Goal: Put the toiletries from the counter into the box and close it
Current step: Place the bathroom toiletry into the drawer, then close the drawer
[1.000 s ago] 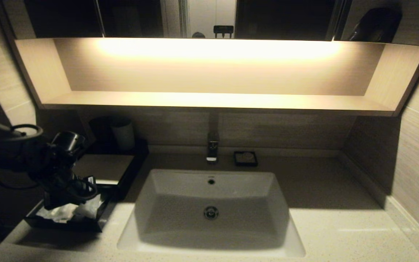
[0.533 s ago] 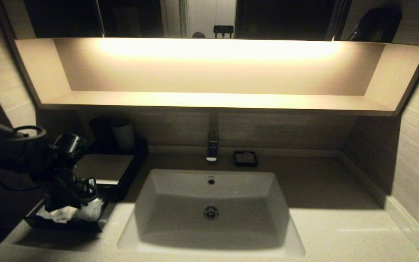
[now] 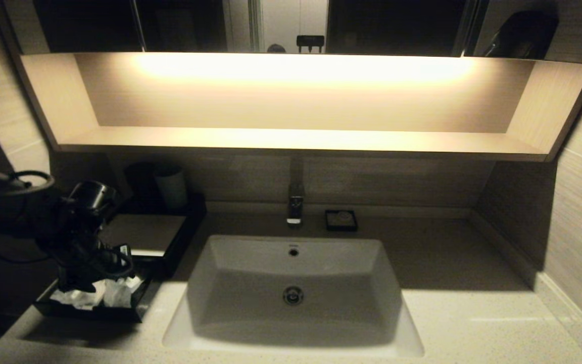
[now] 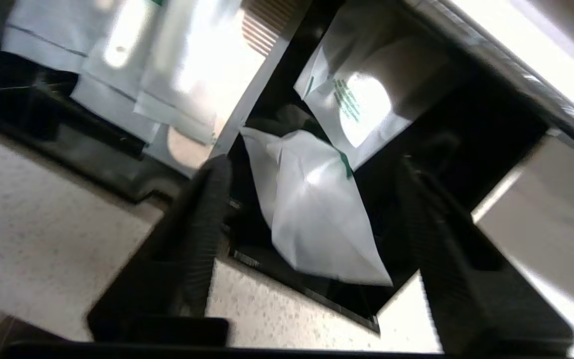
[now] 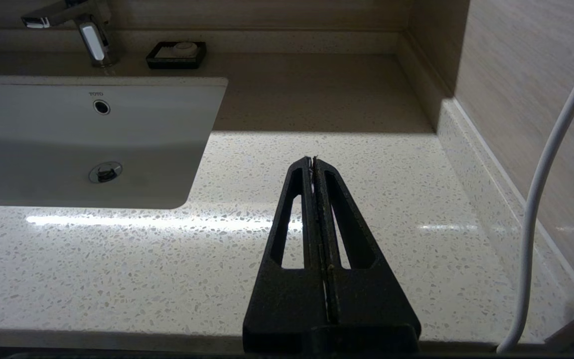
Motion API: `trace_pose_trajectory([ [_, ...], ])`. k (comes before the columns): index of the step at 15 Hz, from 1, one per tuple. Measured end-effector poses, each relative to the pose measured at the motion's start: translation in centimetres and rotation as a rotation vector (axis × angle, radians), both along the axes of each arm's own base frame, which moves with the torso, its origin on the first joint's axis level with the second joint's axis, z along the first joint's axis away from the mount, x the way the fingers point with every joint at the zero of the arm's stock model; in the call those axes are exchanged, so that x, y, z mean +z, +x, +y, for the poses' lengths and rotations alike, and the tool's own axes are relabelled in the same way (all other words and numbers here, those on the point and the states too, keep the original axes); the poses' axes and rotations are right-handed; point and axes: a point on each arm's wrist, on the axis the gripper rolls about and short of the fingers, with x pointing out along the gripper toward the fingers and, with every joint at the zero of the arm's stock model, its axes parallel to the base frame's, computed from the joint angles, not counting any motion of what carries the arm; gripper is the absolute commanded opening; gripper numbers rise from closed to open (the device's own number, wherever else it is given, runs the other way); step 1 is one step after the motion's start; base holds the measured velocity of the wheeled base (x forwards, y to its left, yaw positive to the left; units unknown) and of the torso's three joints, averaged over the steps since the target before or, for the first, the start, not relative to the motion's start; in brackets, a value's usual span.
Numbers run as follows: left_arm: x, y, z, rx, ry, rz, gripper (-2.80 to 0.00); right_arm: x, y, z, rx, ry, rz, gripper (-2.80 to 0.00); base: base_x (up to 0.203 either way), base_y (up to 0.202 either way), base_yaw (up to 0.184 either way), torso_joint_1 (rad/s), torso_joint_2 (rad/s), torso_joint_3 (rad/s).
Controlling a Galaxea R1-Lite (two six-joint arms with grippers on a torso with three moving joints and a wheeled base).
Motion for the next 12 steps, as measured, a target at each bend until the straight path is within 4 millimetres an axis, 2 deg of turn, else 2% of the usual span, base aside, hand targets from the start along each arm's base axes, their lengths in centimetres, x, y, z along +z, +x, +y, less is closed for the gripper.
trace_pose_trajectory([
  [4,2.8,-1.6,-0.1,0.000,0.005,-0.054,0.00,0.0,0.0,0.0,0.000,0.000,0.000,-2.80,0.000,0.000,0.000,0.000,0.00,0.000],
  [5,3.3,-2.3,0.0,0.001,0.008,-0.059,-2.80,0.0,0.0,0.0,0.000,0.000,0.000,-2.80,0.000,0.000,0.000,0.000,0.00,0.000],
  [9,3.4,-5.3,0.2,0.007,0.012,-0.030,-2.80,0.0,0.0,0.0,0.000,0.000,0.000,-2.80,0.000,0.000,0.000,0.000,0.00,0.000],
  [12,1.9,-7.1,0.1,-0.035,0.021,0.048,-2.80,0.0,0.0,0.0,0.000,0.000,0.000,-2.80,0.000,0.000,0.000,0.000,0.00,0.000],
])
